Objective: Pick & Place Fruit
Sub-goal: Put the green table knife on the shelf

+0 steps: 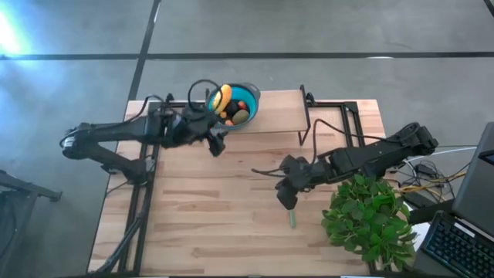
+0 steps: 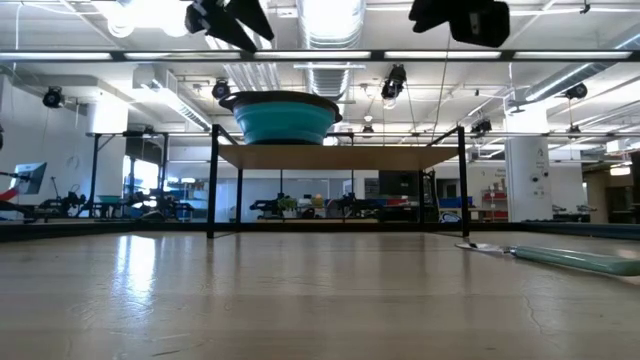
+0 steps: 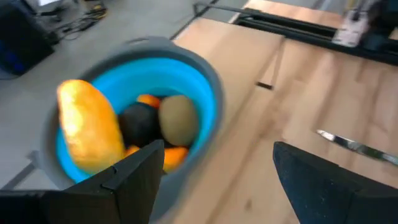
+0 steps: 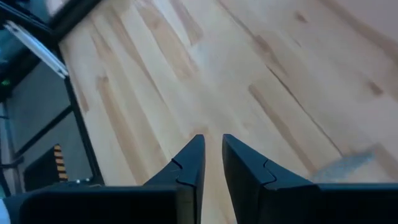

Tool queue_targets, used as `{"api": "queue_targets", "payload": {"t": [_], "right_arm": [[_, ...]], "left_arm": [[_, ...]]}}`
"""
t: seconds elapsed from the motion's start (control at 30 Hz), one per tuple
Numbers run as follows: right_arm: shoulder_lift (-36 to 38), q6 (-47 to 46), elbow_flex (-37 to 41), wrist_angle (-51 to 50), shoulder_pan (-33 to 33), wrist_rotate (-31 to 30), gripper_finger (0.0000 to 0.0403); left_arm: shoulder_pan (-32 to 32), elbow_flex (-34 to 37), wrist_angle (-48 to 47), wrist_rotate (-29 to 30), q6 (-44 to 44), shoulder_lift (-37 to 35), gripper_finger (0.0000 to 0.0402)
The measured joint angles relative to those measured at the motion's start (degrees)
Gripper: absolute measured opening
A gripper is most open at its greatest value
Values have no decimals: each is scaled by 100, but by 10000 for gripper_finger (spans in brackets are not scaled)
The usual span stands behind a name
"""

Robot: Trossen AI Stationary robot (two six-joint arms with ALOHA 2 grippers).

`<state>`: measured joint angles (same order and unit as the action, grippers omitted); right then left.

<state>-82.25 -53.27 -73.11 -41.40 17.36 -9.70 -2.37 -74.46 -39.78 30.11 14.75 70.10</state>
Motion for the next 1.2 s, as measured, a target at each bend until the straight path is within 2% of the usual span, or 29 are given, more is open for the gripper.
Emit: {"api": "queue_targets", "payload": {"t": [0.23,0.4,0.7,0.97,1.2], "right_arm": [[-312,-932,-278,-779,234,-10,61],[-499,-1750,-250,-1070,419,-2,50],[-926,-2887,-242,-1395,520,122,42],[-1363,-3648,-242,-1367,531,479,74],[-1658,-4138,-233,-1371,538,990,127]], "left_arm": [[929,711,127,311,568,-486,305],[1454,1309,522,382,828,-831,305],[1981,2377,1440,367,788,-1248,305],[2218,2759,1639,-382,896,-1500,305],[2408,2897,1624,-416,921,-1698,305]]}}
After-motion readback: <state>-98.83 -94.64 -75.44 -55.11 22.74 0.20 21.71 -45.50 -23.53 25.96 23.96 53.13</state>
